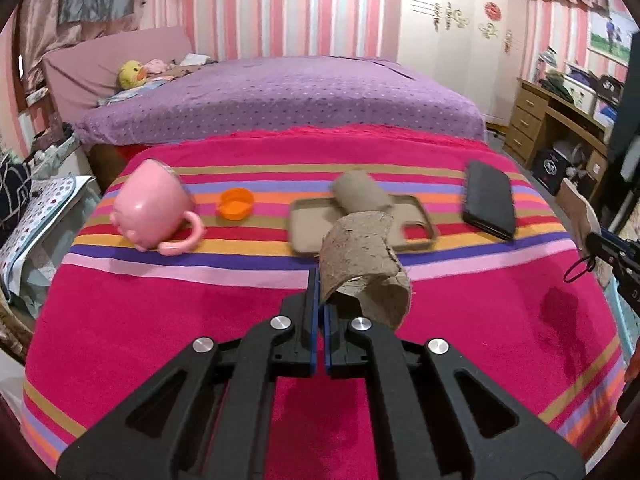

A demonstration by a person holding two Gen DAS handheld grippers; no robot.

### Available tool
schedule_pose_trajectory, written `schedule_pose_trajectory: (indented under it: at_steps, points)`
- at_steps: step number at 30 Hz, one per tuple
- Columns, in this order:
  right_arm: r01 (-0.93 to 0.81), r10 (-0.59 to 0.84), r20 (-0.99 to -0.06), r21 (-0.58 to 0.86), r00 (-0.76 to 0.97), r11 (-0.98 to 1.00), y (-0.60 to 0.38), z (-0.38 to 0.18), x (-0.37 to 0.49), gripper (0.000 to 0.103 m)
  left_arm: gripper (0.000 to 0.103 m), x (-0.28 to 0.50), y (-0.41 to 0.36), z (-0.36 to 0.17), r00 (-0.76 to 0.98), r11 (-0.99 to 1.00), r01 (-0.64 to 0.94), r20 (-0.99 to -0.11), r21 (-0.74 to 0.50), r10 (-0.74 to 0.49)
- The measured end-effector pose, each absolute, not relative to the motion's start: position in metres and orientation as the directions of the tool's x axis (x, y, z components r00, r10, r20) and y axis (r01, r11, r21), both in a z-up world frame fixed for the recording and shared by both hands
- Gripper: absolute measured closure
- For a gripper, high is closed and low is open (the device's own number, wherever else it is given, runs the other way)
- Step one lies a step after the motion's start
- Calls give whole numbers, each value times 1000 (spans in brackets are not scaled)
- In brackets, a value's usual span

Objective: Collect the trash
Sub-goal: 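Carry cardboard tube and grey cloth over the blue basket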

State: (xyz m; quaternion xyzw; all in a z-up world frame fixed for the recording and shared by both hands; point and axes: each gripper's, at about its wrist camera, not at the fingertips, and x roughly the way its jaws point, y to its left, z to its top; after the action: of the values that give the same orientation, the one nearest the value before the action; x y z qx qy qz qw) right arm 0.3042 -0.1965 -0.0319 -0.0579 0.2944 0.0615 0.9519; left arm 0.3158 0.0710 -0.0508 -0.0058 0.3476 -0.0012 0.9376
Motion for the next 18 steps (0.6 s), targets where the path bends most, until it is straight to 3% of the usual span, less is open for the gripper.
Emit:
schedule_pose_trajectory:
  at_steps: [18]
  points:
    - [-112,42,-549,-93,835,989,-273,-37,274,85,103,295,-36,-54,764,996,89,-642,7,-64]
